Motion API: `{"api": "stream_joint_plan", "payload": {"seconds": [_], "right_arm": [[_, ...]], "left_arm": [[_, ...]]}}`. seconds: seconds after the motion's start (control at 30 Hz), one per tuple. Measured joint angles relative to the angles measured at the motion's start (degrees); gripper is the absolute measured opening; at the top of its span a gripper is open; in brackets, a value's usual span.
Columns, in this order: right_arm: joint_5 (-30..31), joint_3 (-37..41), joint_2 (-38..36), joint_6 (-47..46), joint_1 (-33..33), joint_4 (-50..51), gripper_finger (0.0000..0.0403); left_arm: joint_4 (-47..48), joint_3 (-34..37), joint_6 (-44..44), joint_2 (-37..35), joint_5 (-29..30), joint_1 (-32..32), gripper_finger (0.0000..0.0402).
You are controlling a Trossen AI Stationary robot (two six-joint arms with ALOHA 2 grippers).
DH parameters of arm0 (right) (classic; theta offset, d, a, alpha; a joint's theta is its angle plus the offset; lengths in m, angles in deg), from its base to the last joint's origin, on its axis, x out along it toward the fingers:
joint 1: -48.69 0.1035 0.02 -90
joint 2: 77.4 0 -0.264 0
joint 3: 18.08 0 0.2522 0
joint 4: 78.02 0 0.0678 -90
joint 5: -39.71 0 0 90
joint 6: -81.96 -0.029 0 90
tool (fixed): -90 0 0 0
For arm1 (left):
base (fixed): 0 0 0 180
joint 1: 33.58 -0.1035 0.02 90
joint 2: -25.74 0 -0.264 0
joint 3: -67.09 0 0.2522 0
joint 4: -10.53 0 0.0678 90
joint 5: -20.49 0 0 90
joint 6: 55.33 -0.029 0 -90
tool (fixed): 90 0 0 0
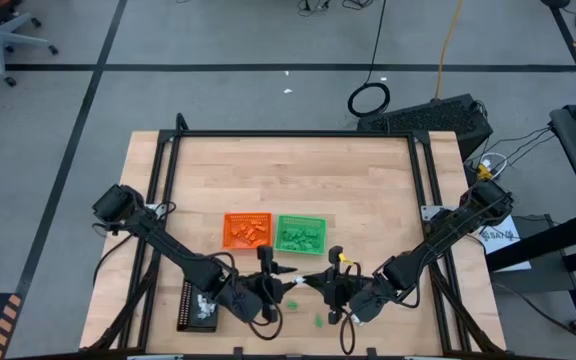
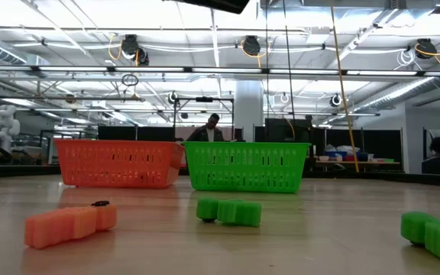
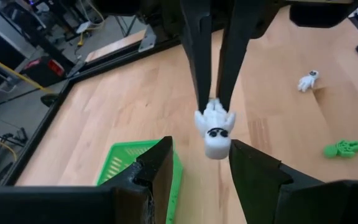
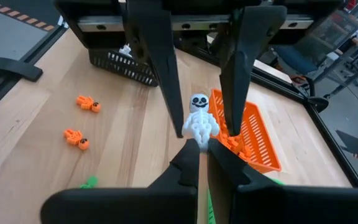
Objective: Sort Halloween decoration
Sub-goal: Put the white skeleton toy into the black bin
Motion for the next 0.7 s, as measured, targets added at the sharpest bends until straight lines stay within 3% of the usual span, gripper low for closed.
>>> {"api": "stream_joint_plan", "payload": {"seconds": [0.27, 0.7], "right_arm": [[0.00, 0.00, 0.00, -0.02, -0.09, 0.09, 0.0000], [-2.93, 0.00, 0.00, -0.53, -1.35, 0.11, 0.0000]], "left_arm": [[0.00, 0.00, -0.16, 0.00, 1.04, 0.94, 0.0150], [-0.02, 0.00, -1.16, 0.00, 0.59, 0.92, 0.0074]]}}
